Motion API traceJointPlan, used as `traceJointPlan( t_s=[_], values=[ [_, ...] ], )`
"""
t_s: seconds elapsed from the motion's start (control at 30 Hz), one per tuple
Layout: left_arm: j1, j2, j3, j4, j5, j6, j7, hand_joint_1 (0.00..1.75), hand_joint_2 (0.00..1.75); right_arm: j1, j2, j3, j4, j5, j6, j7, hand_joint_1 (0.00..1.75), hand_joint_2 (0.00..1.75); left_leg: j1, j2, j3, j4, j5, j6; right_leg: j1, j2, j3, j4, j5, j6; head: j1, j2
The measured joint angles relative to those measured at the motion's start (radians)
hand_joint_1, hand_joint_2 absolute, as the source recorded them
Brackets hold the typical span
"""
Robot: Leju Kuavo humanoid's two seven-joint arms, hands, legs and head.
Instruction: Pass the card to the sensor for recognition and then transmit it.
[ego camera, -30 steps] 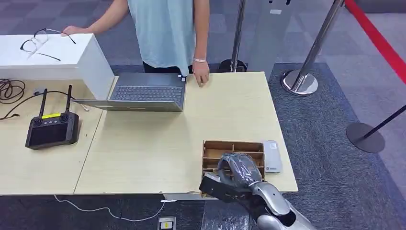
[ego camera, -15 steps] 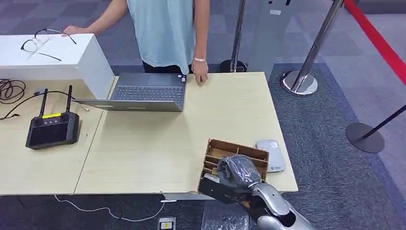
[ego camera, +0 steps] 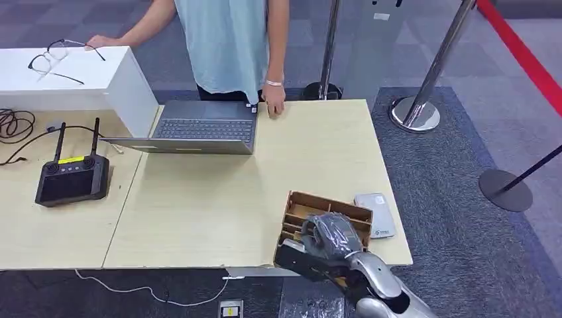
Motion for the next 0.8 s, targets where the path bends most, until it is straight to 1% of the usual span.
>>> traceJointPlan(
  t_s=[0.03, 0.07, 0.17, 0.3, 0.33, 0.37, 0.5, 0.57, 0.77, 0.8],
  values=[
    [0.000, 0.000, 0.000, 0.000, 0.000, 0.000, 0.000, 0.00, 1.75, -0.001, 0.000, -0.001, -0.001, 0.003, -0.004, -0.002, 0.75, 1.75, 0.000, 0.000, 0.000, 0.000, 0.000, 0.000, 0.000, 0.000, 0.000, 0.000, 0.000, 0.000, 0.000, 0.000],
    [0.000, 0.000, 0.000, 0.000, -0.001, 0.000, 0.000, 0.00, 1.75, -0.005, 0.000, -0.002, -0.005, 0.010, -0.008, -0.002, 0.68, 1.75, 0.000, 0.000, 0.000, 0.000, 0.000, 0.000, 0.000, 0.000, 0.000, 0.000, 0.000, 0.000, 0.000, 0.000],
    [0.000, 0.000, 0.000, 0.000, -0.005, 0.000, 0.000, 0.00, 1.75, -0.029, 0.000, -0.012, -0.017, 0.029, -0.012, -0.002, 0.56, 1.75, 0.000, 0.000, 0.000, 0.000, 0.000, 0.000, 0.000, 0.000, -0.001, 0.000, 0.000, 0.000, 0.000, 0.000],
    [0.000, 0.000, 0.000, 0.000, -0.010, -0.003, 0.002, 0.00, 1.75, -0.058, 0.003, -0.014, -0.037, 0.051, -0.010, 0.001, 0.59, 1.75, 0.000, 0.000, -0.001, 0.000, 0.000, 0.000, 0.000, 0.000, -0.001, 0.000, 0.000, 0.000, 0.000, 0.000],
    [0.000, 0.000, 0.000, 0.000, -0.010, -0.004, 0.002, 0.00, 1.75, -0.065, 0.005, -0.015, -0.041, 0.053, -0.010, 0.002, 0.58, 1.75, 0.000, 0.000, -0.001, 0.000, 0.000, 0.000, 0.000, 0.000, -0.001, 0.000, 0.000, 0.000, 0.000, 0.000],
    [0.000, 0.000, 0.000, 0.000, -0.012, -0.005, 0.002, 0.00, 1.75, -0.072, 0.006, -0.015, -0.044, 0.054, -0.010, 0.002, 0.61, 1.75, 0.000, 0.000, -0.001, 0.000, 0.000, 0.000, 0.000, 0.000, -0.001, 0.000, 0.000, 0.000, 0.000, 0.000],
    [0.000, 0.000, 0.000, 0.000, -0.018, -0.005, -0.001, 0.00, 1.75, -0.095, 0.013, -0.016, -0.060, 0.055, -0.011, 0.003, 0.59, 1.75, 0.000, 0.000, -0.002, 0.000, 0.000, 0.000, 0.000, 0.000, -0.002, 0.000, 0.000, 0.000, 0.000, 0.000],
    [0.000, 0.000, 0.000, 0.000, -0.018, -0.003, -0.005, 0.00, 1.75, -0.104, 0.015, -0.015, -0.066, 0.055, -0.010, 0.003, 0.65, 1.75, 0.000, 0.000, -0.002, 0.000, 0.000, 0.000, 0.000, 0.000, -0.002, 0.000, 0.000, 0.000, 0.000, 0.000],
    [0.000, 0.000, 0.000, 0.000, -0.017, -0.004, 0.001, 0.00, 1.75, -0.105, 0.014, -0.015, -0.074, 0.057, -0.007, 0.013, 0.68, 1.75, 0.000, 0.000, -0.003, 0.000, 0.000, 0.000, 0.000, 0.000, -0.003, 0.000, 0.000, 0.000, 0.000, 0.000],
    [0.000, 0.000, 0.000, 0.000, -0.017, -0.005, 0.002, 0.00, 1.75, -0.104, 0.013, -0.016, -0.075, 0.057, -0.007, 0.015, 0.72, 1.75, 0.000, 0.000, -0.003, 0.000, 0.000, 0.000, 0.000, 0.000, -0.003, 0.000, 0.000, 0.000, 0.000, 0.000]
  ],
)
